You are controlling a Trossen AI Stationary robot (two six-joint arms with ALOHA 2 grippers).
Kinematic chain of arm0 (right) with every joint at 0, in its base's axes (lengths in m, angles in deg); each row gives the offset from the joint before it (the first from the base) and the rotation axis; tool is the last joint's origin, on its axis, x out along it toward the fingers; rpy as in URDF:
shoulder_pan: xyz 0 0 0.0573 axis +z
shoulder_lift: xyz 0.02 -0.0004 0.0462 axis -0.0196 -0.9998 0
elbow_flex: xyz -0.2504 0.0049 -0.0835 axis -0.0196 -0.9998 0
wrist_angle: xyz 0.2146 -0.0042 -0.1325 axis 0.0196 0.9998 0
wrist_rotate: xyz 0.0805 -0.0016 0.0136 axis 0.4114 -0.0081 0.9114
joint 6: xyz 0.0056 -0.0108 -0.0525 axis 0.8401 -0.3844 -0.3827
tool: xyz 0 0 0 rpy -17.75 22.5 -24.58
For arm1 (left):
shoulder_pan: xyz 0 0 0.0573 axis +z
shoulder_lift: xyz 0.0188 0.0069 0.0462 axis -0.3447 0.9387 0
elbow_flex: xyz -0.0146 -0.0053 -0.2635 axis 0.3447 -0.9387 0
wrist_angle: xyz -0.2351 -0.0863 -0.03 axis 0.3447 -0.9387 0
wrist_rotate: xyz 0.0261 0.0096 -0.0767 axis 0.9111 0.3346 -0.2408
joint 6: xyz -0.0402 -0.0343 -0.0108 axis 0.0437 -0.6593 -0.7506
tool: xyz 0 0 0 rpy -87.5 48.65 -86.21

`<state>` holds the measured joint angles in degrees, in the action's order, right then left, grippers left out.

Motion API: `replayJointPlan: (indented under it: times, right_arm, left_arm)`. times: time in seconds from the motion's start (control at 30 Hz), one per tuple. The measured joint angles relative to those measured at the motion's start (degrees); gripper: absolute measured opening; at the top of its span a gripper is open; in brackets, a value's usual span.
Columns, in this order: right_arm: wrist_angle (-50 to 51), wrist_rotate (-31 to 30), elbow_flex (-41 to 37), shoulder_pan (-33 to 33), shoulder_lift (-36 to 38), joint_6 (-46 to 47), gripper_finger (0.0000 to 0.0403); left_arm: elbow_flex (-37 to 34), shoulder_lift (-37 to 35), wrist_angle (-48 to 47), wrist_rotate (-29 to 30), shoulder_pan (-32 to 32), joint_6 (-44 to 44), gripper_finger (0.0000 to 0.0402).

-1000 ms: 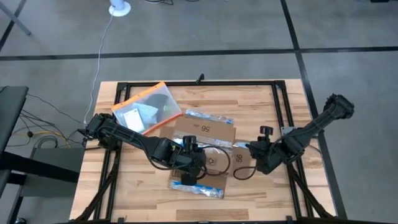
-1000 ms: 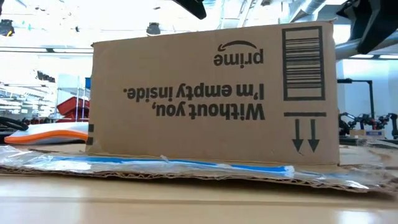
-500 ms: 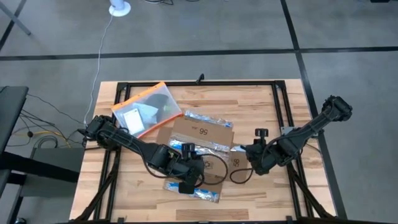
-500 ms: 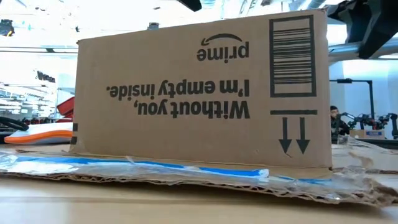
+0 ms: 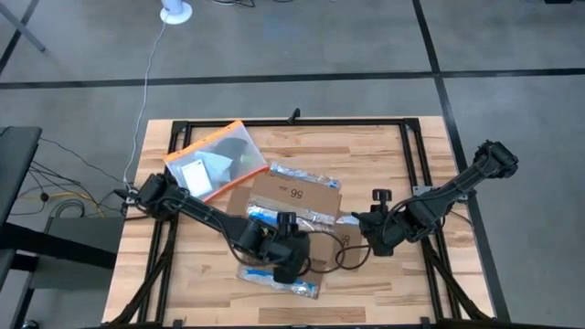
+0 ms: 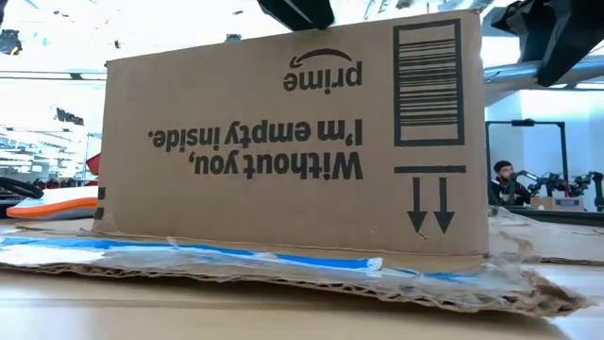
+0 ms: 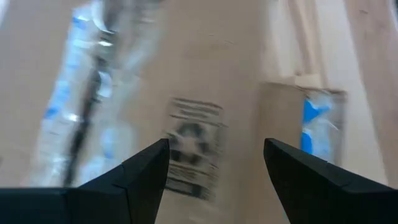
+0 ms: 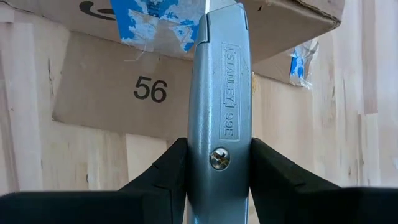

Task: Unpack boxes
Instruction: Break down the box using the silver cutter until it is completely flat

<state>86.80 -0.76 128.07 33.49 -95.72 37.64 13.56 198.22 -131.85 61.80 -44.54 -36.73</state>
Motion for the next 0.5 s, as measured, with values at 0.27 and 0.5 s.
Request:
replayJointPlan:
  times: [0.27, 0.5]
  right_arm:
    - [-1.29, 0.94, 0.0, 0.1, 0.02, -0.67, 0.0115]
    - [-2.22, 2.58, 0.13, 0.28, -3.44, -0.96, 0.0115]
  left_arm:
    - [0.0, 0.0, 0.45, -0.56, 2.6, 0.62, 0.0246]
    - [0.0, 0.02, 0.67, -0.84, 3.85, 0.19, 0.0246]
